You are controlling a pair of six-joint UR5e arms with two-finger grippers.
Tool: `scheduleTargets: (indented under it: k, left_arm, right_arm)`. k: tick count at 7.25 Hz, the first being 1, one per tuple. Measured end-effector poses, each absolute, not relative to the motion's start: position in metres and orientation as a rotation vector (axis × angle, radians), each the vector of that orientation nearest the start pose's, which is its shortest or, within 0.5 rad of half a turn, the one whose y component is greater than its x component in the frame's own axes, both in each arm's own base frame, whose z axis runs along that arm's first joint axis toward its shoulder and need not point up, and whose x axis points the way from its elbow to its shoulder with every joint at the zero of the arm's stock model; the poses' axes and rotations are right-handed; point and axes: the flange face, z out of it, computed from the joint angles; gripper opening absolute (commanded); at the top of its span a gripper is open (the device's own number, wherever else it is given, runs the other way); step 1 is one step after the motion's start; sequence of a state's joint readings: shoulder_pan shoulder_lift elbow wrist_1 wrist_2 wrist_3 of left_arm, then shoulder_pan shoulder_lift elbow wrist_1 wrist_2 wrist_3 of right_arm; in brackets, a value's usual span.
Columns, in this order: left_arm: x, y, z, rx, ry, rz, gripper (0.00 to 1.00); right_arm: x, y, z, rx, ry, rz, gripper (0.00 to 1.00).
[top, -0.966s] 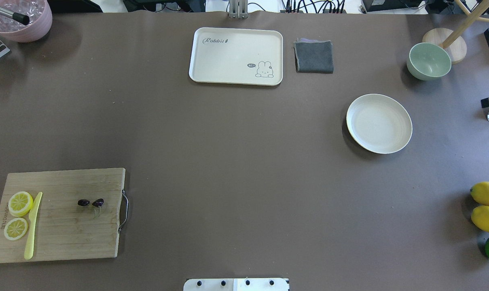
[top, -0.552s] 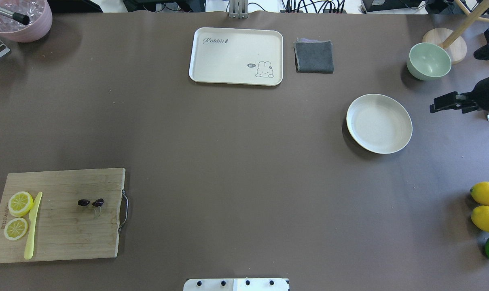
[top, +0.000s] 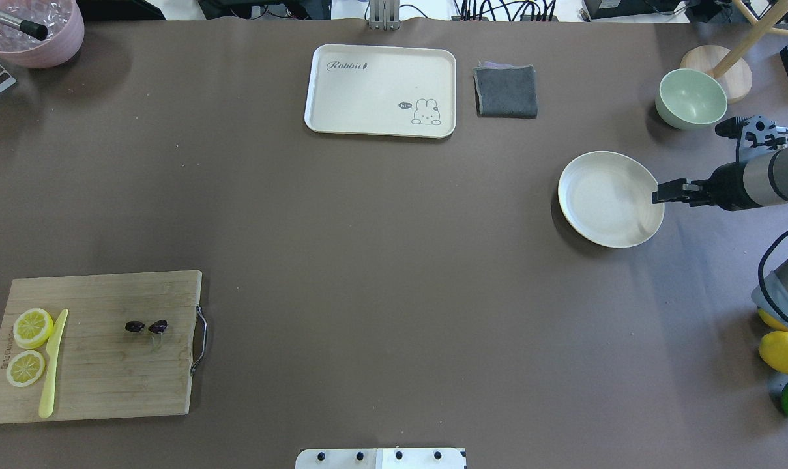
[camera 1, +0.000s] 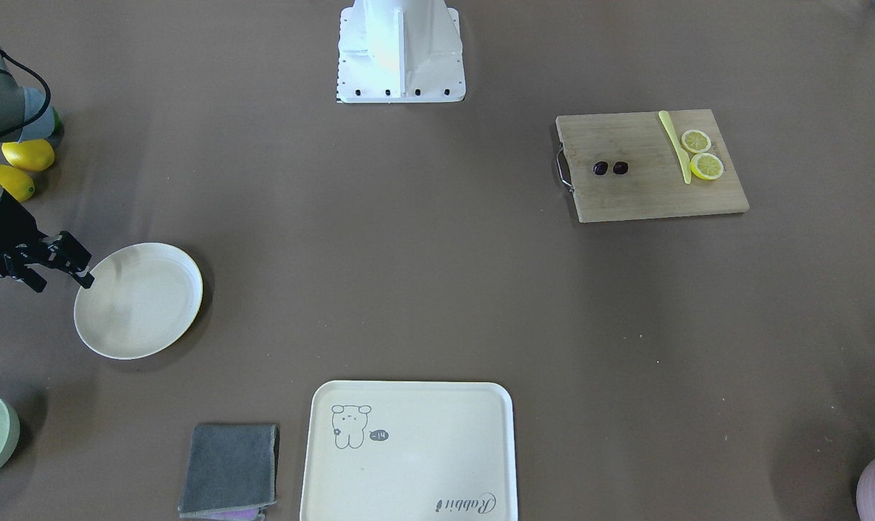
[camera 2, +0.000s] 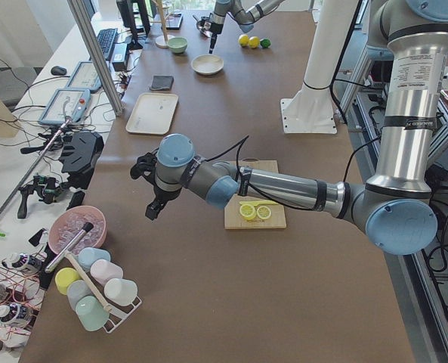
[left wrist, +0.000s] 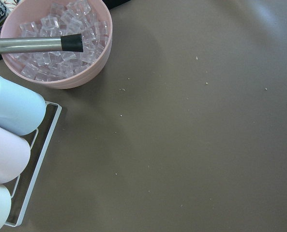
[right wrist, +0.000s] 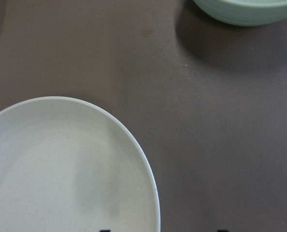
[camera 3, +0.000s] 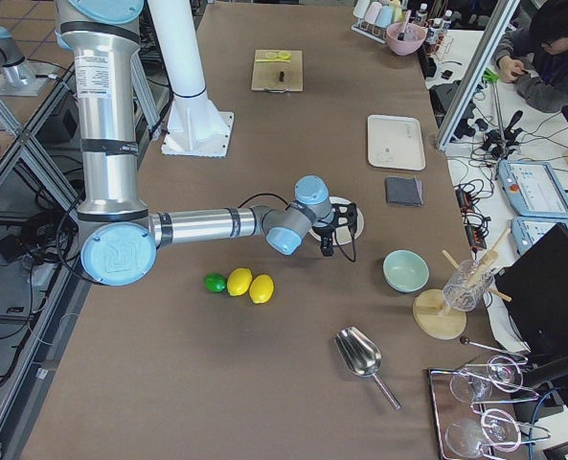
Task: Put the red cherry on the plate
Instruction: 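Reach the right gripper to the white plate's rim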
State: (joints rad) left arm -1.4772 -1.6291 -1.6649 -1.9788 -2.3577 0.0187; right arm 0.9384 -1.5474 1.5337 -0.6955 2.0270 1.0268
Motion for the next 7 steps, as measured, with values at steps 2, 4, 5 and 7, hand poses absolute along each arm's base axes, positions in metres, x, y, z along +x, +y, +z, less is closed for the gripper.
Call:
scheduleTargets:
  k: [2,4,5,7]
  left_arm:
    - [-0.013,-0.538,0.534,0.503,0.787,0.325,0.98]
    - [-0.013,-0.538,0.533,0.504,0.787,0.326,0.98]
    - [-0.013,-0.538,0.533,0.505,0.787,0.326,0.98]
    - [-0.013,-0.538,0.533,0.504,0.787,0.326,0.98]
  right_arm:
    - [-0.265,-0.476,0.579,0.251,-0.916,0.206,0.00]
    - [-0.271,-0.473,0.579,0.244,-0.918,0.215,0.00]
    - [-0.272,-0.472,0.577,0.244,-0.922,0.213,0.00]
    - [-0.273,-0.471,0.553,0.257,-0.957,0.206,0.00]
